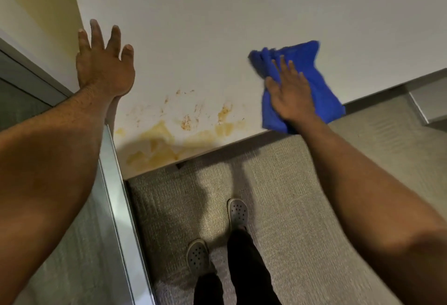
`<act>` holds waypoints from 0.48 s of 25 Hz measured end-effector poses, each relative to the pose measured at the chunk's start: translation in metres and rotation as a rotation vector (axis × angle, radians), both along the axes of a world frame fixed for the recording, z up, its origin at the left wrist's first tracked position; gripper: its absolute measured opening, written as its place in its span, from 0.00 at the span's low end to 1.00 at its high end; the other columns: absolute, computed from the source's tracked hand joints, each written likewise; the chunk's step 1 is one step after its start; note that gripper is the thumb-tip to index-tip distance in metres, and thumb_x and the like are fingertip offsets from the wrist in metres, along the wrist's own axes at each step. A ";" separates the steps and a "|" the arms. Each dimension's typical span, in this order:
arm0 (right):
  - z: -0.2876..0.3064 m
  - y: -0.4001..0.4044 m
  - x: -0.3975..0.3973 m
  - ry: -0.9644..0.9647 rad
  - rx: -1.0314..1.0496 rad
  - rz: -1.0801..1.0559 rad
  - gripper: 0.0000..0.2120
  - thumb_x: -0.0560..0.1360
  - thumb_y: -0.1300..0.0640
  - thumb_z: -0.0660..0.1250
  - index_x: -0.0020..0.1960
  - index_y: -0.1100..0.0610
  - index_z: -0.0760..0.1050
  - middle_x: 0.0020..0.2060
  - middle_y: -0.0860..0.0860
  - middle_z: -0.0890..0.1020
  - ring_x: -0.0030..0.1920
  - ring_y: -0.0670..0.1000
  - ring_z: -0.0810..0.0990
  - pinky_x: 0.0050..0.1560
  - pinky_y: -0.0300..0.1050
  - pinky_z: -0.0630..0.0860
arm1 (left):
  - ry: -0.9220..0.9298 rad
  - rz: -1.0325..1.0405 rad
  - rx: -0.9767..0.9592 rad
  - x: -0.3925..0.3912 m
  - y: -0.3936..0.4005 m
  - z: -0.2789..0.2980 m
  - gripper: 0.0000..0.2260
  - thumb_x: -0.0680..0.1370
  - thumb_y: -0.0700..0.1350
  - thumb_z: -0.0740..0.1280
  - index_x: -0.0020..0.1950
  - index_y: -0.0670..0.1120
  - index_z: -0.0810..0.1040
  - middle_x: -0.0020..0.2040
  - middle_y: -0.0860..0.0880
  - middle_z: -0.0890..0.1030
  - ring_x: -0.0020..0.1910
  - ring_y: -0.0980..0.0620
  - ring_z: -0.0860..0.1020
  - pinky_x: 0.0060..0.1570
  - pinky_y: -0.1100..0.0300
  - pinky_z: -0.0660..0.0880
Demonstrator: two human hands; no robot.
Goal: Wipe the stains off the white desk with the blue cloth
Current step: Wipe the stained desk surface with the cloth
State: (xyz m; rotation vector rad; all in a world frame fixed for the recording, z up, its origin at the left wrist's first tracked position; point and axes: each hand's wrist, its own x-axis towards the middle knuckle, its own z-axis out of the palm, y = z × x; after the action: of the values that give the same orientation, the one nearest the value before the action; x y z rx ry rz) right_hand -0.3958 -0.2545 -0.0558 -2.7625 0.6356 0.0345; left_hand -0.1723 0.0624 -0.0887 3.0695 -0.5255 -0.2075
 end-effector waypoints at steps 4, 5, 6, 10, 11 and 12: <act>-0.008 0.070 -0.053 -0.010 0.086 0.398 0.26 0.82 0.45 0.48 0.78 0.50 0.52 0.78 0.47 0.54 0.78 0.48 0.48 0.76 0.48 0.44 | -0.036 -0.051 -0.007 -0.003 0.002 0.007 0.28 0.81 0.57 0.40 0.78 0.45 0.44 0.79 0.40 0.47 0.78 0.45 0.40 0.76 0.47 0.39; -0.005 0.055 -0.067 -0.004 0.092 0.416 0.26 0.81 0.45 0.48 0.78 0.49 0.52 0.78 0.46 0.53 0.77 0.46 0.47 0.76 0.48 0.44 | -0.035 -0.034 -0.033 -0.006 0.001 0.008 0.28 0.81 0.57 0.41 0.78 0.46 0.44 0.79 0.39 0.46 0.78 0.45 0.40 0.76 0.48 0.39; 0.000 0.034 -0.065 0.001 0.100 0.385 0.26 0.82 0.45 0.48 0.78 0.49 0.51 0.78 0.47 0.53 0.77 0.46 0.47 0.77 0.50 0.44 | -0.020 -0.009 -0.051 -0.007 0.001 0.009 0.27 0.81 0.57 0.41 0.78 0.47 0.45 0.79 0.39 0.45 0.78 0.44 0.40 0.76 0.49 0.40; 0.004 -0.007 0.004 0.062 0.031 0.025 0.26 0.83 0.48 0.49 0.78 0.54 0.48 0.79 0.52 0.51 0.78 0.53 0.48 0.77 0.55 0.45 | -0.079 -0.055 0.019 -0.006 -0.002 0.003 0.28 0.81 0.57 0.40 0.78 0.45 0.44 0.79 0.39 0.48 0.78 0.46 0.41 0.76 0.48 0.39; 0.001 0.014 0.014 0.045 0.011 0.026 0.26 0.83 0.48 0.49 0.78 0.54 0.48 0.79 0.52 0.51 0.78 0.54 0.48 0.76 0.55 0.45 | -0.096 -0.061 0.006 -0.006 -0.002 0.002 0.28 0.81 0.57 0.40 0.77 0.44 0.45 0.79 0.39 0.49 0.78 0.46 0.42 0.76 0.48 0.39; -0.002 0.041 0.014 0.015 0.019 0.072 0.26 0.82 0.47 0.49 0.78 0.54 0.49 0.79 0.52 0.52 0.78 0.54 0.49 0.76 0.54 0.46 | -0.106 -0.056 -0.012 -0.006 0.000 0.003 0.28 0.81 0.57 0.41 0.77 0.44 0.46 0.79 0.39 0.49 0.78 0.46 0.43 0.76 0.47 0.39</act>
State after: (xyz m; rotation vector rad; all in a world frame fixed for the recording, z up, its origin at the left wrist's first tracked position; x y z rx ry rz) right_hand -0.3818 -0.2130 -0.0580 -2.7687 0.5367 0.0764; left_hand -0.1783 0.0624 -0.0855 3.0699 -0.6156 -0.0431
